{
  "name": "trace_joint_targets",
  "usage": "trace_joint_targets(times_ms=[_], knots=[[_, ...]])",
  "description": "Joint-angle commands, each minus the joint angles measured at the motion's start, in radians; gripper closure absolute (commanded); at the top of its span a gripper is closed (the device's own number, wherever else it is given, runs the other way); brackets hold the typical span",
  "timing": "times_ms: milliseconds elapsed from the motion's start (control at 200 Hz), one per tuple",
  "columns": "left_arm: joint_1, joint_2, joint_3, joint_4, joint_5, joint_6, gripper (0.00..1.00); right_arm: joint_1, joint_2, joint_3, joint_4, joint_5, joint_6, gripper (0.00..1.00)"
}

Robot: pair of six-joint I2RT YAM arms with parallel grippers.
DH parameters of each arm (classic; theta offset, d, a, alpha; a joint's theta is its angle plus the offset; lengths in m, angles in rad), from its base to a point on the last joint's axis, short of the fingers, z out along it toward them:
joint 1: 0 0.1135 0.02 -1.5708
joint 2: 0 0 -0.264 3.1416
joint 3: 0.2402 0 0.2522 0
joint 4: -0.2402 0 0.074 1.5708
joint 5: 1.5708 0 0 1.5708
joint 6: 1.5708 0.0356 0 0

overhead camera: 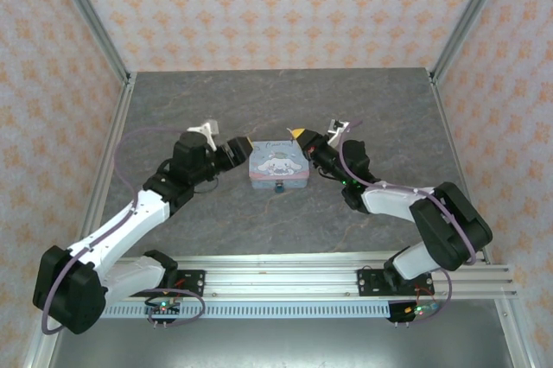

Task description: Unlock a padlock with a key

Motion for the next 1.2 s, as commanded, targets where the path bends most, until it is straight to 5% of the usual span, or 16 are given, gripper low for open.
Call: trace_joint_targets(times_ms=[0,145,535,1196], knots=[[-0.069,-0.006,-0.050,-0.078,0.059,0.095,0.21,-0.005,-0.030,-0.006,-0.085,-0.034,-0.032,1.00],[-0.165,0.032,-0.141,0.032,0.036,0.076,0.21,-0.005,-0.055,-0.017,-0.147,-0.032,-0.030,1.00],[-0.285,0.288,-0.158,0.296,-0.022,0.130,0.50,-0.005,-0.057,-0.054,-0.182,-0.038,-0.026,1.00],[-0.290,0.575,-0.087,0.505,-0.207,0.254,0.52,-0.031,0.082,-0.047,-0.066,-0.060,0.001,1.00]])
